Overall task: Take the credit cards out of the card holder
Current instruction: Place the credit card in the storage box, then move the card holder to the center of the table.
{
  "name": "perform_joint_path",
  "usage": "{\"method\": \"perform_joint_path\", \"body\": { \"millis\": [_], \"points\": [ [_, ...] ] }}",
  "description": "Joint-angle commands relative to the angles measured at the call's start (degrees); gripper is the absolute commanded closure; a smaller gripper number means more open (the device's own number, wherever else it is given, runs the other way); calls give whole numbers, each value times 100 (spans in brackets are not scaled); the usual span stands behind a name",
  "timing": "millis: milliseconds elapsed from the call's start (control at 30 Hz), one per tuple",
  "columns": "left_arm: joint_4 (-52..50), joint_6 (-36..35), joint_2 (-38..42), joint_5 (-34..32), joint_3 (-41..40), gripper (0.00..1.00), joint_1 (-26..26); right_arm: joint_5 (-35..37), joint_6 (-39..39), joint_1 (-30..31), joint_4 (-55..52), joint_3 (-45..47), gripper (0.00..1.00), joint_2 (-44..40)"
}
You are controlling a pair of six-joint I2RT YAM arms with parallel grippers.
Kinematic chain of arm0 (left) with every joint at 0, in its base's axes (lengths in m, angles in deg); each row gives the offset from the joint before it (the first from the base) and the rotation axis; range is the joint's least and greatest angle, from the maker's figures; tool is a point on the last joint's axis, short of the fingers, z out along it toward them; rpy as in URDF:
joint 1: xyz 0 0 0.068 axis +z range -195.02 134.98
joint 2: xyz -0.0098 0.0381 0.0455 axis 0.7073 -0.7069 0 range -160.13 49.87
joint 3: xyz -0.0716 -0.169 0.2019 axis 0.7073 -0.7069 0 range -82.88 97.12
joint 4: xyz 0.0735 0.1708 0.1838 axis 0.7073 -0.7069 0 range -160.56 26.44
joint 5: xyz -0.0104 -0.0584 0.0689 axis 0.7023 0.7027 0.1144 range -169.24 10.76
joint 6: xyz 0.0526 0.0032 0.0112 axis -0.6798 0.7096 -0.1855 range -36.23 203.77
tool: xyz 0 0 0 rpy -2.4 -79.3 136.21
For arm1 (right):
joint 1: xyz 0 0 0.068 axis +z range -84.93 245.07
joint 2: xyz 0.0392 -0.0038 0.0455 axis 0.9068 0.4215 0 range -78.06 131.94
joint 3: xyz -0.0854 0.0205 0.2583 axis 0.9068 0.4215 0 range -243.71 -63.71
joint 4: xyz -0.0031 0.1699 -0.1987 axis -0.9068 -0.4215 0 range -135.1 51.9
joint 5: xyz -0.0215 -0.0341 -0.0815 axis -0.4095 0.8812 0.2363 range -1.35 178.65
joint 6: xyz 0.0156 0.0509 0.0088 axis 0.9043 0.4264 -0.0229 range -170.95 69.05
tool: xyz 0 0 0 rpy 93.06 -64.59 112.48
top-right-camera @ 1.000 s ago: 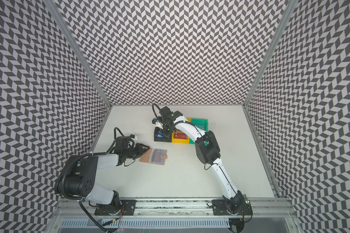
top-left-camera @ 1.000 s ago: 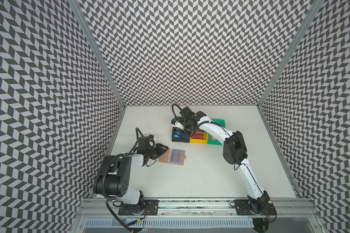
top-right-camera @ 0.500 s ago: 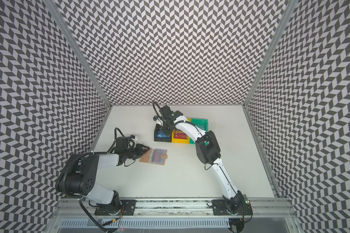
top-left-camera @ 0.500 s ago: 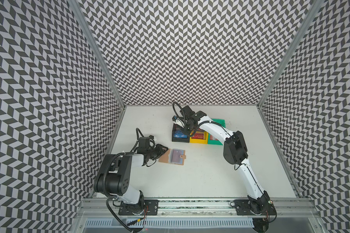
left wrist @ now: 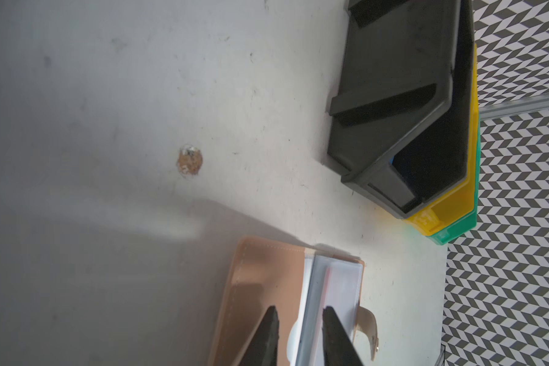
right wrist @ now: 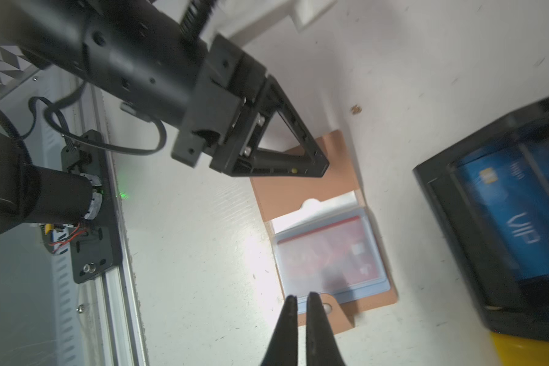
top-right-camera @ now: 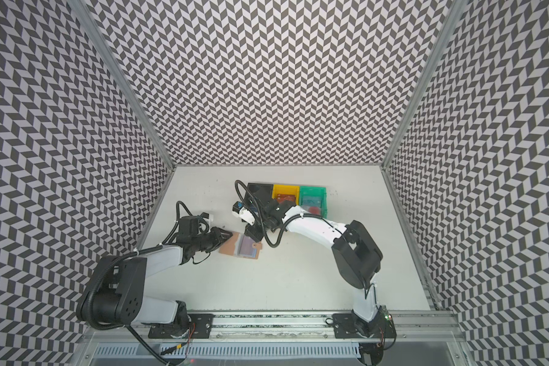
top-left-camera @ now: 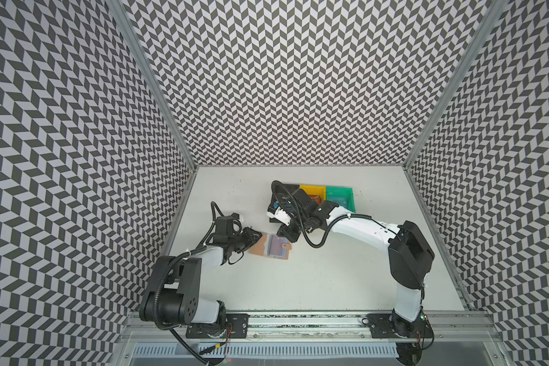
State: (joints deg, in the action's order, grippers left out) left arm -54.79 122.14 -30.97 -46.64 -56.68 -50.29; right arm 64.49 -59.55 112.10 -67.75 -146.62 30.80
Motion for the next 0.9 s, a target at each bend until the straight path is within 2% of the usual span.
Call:
{"method": "perform_joint_path", "body": {
  "millis": [0,233,600,867],
  "points": [
    [-261,-88,201,-165,-153,74,-37,-578,551,-64,778,504,93,115],
    [-289,-102,334,-418,-423,77,-48,-467,666,-75,951,723,100,517],
    [48,-96,-76,-434,-644,77,-46,-348,720,-227,931,510,100,550],
    [131,-76,-95,-421,-762,78,-57,-645,724,-264,717,4,100,841]
  ]
}}
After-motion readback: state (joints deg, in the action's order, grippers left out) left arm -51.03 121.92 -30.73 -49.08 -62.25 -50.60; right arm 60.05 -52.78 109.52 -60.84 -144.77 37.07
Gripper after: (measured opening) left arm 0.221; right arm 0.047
